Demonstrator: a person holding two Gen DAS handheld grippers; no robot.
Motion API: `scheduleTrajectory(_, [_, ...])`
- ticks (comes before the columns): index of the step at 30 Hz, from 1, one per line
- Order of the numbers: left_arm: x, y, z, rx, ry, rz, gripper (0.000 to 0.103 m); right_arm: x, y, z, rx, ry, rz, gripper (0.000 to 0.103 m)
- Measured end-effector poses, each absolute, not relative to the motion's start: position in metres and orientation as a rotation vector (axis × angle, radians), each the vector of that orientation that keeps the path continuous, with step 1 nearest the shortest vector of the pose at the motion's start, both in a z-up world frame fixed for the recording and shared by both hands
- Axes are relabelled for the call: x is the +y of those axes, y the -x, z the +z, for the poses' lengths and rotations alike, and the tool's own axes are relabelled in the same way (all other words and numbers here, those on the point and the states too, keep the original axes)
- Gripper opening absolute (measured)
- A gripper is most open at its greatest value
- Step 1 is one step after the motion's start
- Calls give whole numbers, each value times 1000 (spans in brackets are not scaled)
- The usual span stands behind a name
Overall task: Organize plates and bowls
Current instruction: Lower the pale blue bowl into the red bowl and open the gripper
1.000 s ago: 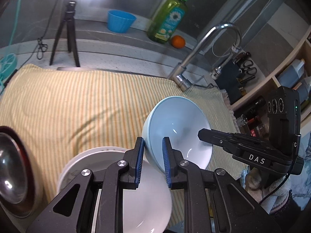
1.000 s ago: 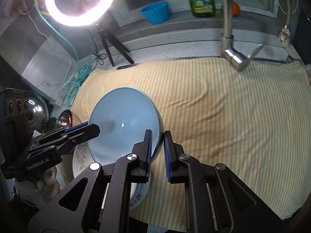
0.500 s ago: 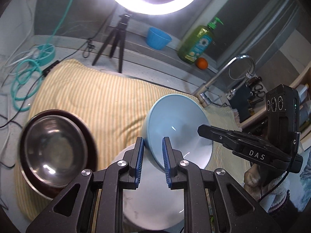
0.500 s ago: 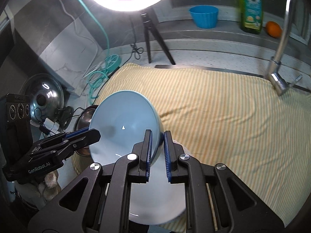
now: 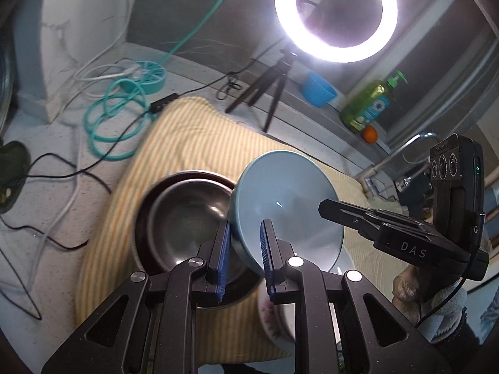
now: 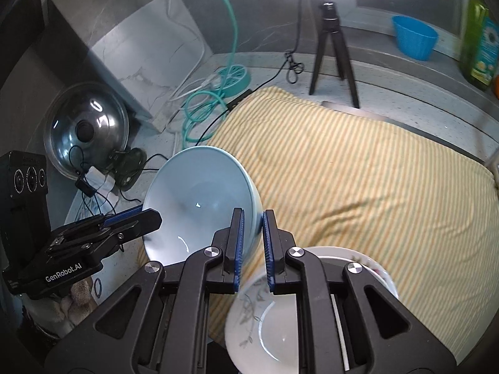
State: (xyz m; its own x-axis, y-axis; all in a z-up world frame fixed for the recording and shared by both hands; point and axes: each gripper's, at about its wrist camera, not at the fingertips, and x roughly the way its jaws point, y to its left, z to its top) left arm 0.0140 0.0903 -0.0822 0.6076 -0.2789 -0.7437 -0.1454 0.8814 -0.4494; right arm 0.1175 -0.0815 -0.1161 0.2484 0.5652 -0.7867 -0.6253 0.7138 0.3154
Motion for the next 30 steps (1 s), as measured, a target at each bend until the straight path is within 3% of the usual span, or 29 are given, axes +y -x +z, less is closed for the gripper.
scheduleTrajectory(26, [129,-8,-118,992,536,6,17,-19,-118,-160,1120,188,827,12])
scheduleTrajectory(29, [128,-9,-119,996,523,11,17,-18,-118,-158,1113,196,828,15])
scheduleTrajectory(30, [129,-9,-119,995,525,11,18,-19,-118,-158,1113,188,841,21])
